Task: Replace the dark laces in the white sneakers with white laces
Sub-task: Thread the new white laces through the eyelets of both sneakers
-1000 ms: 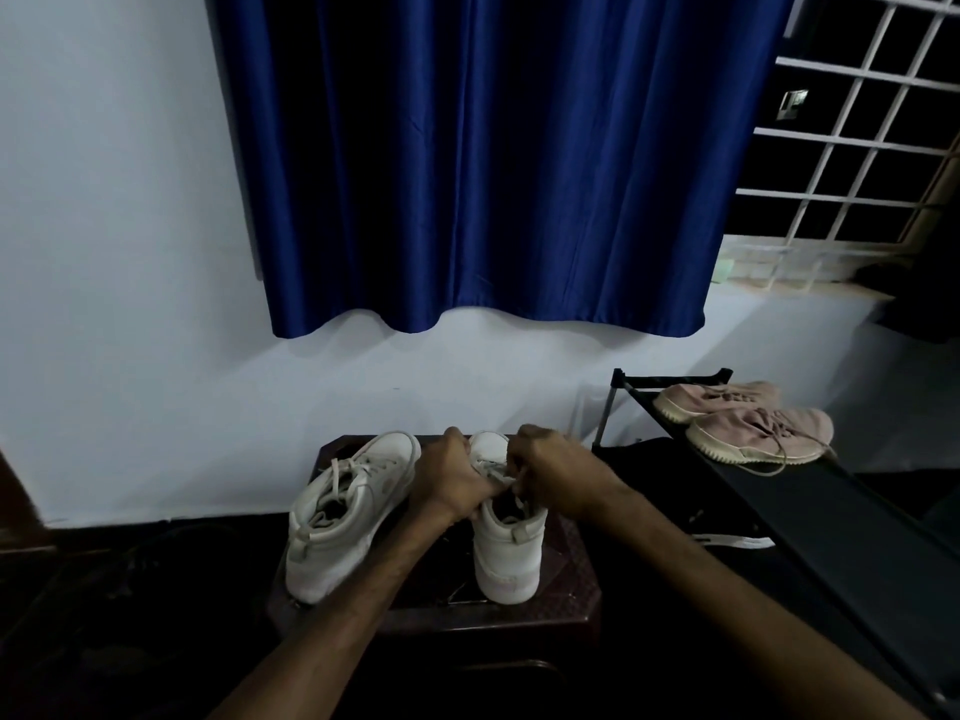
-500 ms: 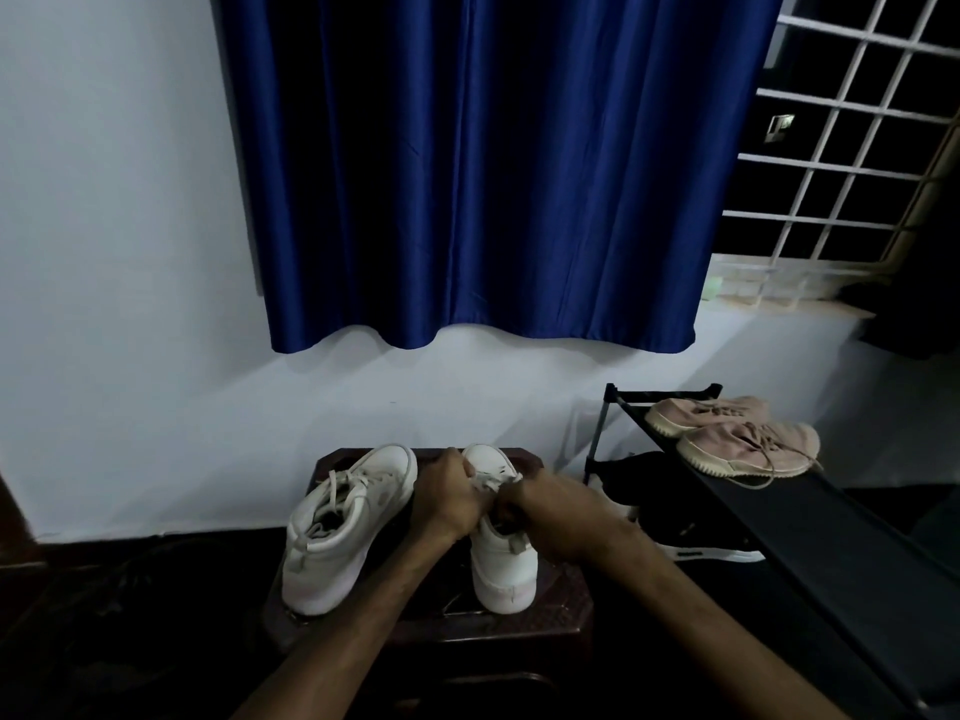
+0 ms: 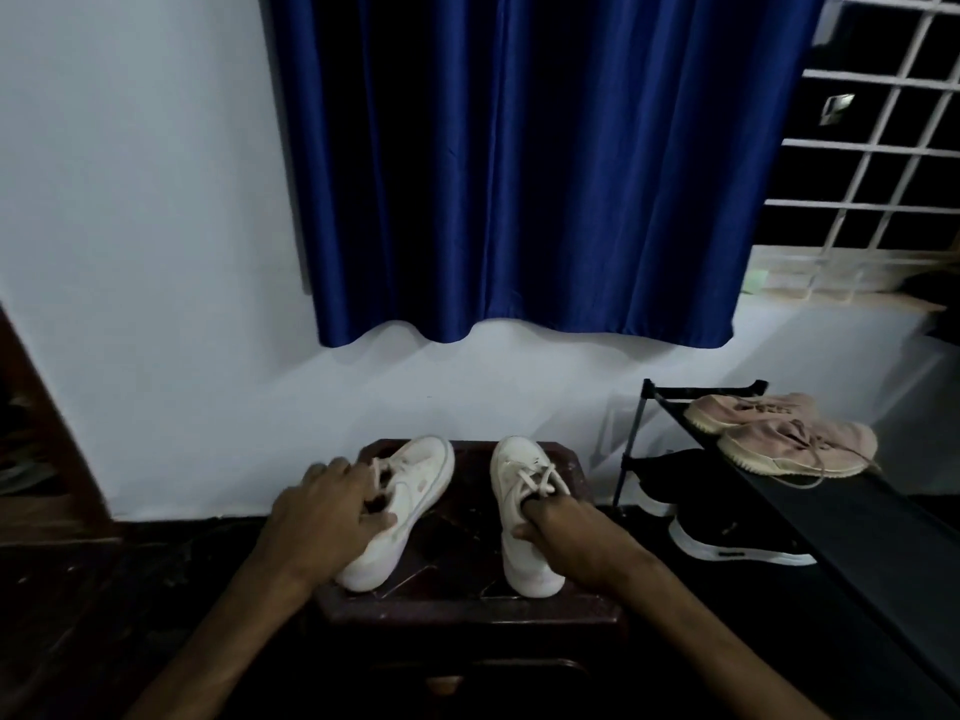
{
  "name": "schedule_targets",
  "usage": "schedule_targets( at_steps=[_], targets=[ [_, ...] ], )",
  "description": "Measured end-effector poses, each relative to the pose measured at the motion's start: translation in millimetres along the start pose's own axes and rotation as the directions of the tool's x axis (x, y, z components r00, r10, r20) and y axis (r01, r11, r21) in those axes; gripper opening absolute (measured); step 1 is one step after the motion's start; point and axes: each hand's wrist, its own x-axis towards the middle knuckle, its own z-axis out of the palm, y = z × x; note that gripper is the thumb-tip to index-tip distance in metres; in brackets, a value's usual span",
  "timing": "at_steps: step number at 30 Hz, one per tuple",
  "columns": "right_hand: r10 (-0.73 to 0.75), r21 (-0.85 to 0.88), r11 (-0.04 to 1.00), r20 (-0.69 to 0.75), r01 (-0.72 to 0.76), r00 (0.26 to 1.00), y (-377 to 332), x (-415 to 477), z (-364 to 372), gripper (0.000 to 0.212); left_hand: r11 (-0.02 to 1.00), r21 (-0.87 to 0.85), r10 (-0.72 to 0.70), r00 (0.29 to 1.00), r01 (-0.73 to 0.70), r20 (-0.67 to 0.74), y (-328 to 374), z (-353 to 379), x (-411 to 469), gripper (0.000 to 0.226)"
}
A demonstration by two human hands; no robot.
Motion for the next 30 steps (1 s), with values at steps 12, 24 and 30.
schedule_targets(
  at_steps=[12,24,30],
  targets=[
    [-0.018,0.129,0.991,-0.071,0.027,0.997,-21,5,7,0.022,0.950,-0.312,-0.008,0.994,-0.026,-0.108,45,56,-18,0.029],
    [-0.093,0.123,0.986,-0.154,0.113,0.984,-22,14,19,0.009,0.923,-0.361,0.062,0.978,-0.131,-0.199,54,82,-5,0.034],
    [-0.094,0.061,0.992,-0.245,0.112,0.965,-29,13,26,0.011,0.881,-0.412,0.161,0.966,-0.232,-0.200,38,84,-4,0.030]
  ],
)
